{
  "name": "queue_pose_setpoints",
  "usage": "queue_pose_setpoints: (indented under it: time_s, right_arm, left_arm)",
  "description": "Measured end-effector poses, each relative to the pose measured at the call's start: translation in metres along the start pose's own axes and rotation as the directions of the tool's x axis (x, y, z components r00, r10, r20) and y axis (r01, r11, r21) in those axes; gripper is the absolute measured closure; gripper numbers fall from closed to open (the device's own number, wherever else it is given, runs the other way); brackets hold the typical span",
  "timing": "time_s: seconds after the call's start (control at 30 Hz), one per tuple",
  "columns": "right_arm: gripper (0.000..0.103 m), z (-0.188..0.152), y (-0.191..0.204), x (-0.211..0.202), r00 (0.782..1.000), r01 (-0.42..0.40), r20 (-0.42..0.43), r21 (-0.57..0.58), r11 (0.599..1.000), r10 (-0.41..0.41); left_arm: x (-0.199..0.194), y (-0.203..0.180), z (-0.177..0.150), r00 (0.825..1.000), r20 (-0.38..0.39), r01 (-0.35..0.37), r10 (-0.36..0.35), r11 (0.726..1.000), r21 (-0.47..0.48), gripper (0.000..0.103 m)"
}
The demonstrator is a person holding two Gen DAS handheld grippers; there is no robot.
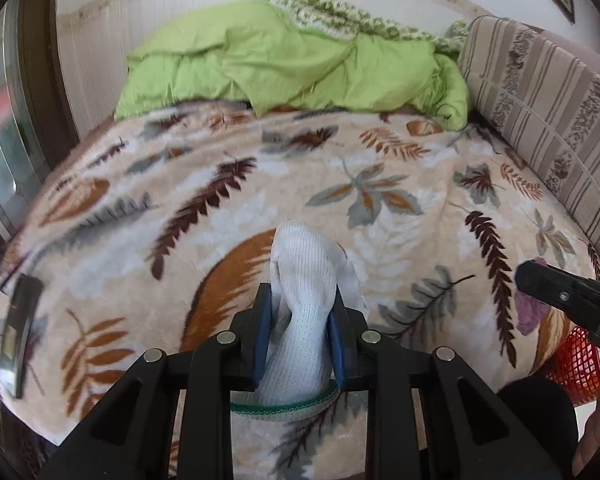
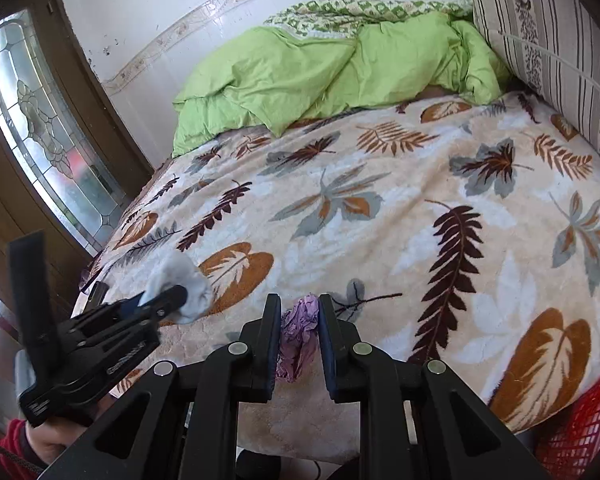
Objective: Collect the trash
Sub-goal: 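Lift the cloth and wrapper and carry both to the red basket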
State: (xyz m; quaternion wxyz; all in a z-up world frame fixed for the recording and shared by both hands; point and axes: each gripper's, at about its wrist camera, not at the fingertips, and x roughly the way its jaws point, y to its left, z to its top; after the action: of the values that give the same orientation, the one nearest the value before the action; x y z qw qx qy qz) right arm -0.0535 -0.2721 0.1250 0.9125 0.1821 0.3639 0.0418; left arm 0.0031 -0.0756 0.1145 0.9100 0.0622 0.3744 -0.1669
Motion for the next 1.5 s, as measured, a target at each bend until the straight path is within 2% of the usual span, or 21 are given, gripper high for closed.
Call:
queue_pose_setpoints:
  time_s: [0.2, 0.8, 0.97, 1.17, 1.27, 1.37, 1.47, 1.5]
  right_arm:
    - [0.084, 0.005, 0.004, -0.009, 1.000, 0.001, 0.021, 0.004, 1.000, -0.001]
    - [0.084, 0.013, 0.007, -0.016, 0.999, -0.008, 0.034, 0.023, 1.000, 0.007]
    - [0.084, 0.015, -0.001, -0.027, 0.998, -0.011, 0.058, 0.048, 0.999, 0.008]
    - [0.084, 0.012, -0.030, -0.058, 0.995, 0.005, 0.096, 0.120, 0.993, -0.017]
    - [0.084, 0.009, -0.053, -0.079, 0.992, 0.034, 0.118, 0.167, 0.985, -0.054]
    - [0.084, 0.001, -0.084, -0.109, 0.982, 0.085, 0.149, 0.225, 0.971, -0.120]
    - [0.084, -0.011, -0.122, -0.146, 0.962, 0.144, 0.179, 0.304, 0.942, -0.206]
    - [0.084, -0.016, -0.134, -0.160, 0.953, 0.166, 0.188, 0.331, 0.929, -0.237]
  left_arm:
    - [-0.025, -0.009, 0.007, 0.996, 0.082, -0.040, 0.038, 0.999, 0.034, 0.079]
    - [-0.020, -0.012, 0.005, 0.997, 0.075, -0.028, 0.024, 0.998, 0.051, 0.079]
    - [-0.022, -0.025, 0.006, 0.997, 0.072, 0.010, -0.016, 0.998, 0.070, 0.079]
    - [-0.029, -0.055, 0.012, 0.991, 0.062, 0.113, -0.120, 0.988, 0.109, 0.079]
    - [-0.036, -0.083, 0.018, 0.979, 0.058, 0.187, -0.198, 0.969, 0.159, 0.079]
    - [-0.043, -0.118, 0.023, 0.956, 0.039, 0.276, -0.290, 0.938, 0.209, 0.079]
    - [-0.046, -0.161, 0.028, 0.919, -0.014, 0.384, -0.393, 0.889, 0.248, 0.079]
    - [-0.048, -0.180, 0.029, 0.901, -0.035, 0.426, -0.433, 0.865, 0.265, 0.079]
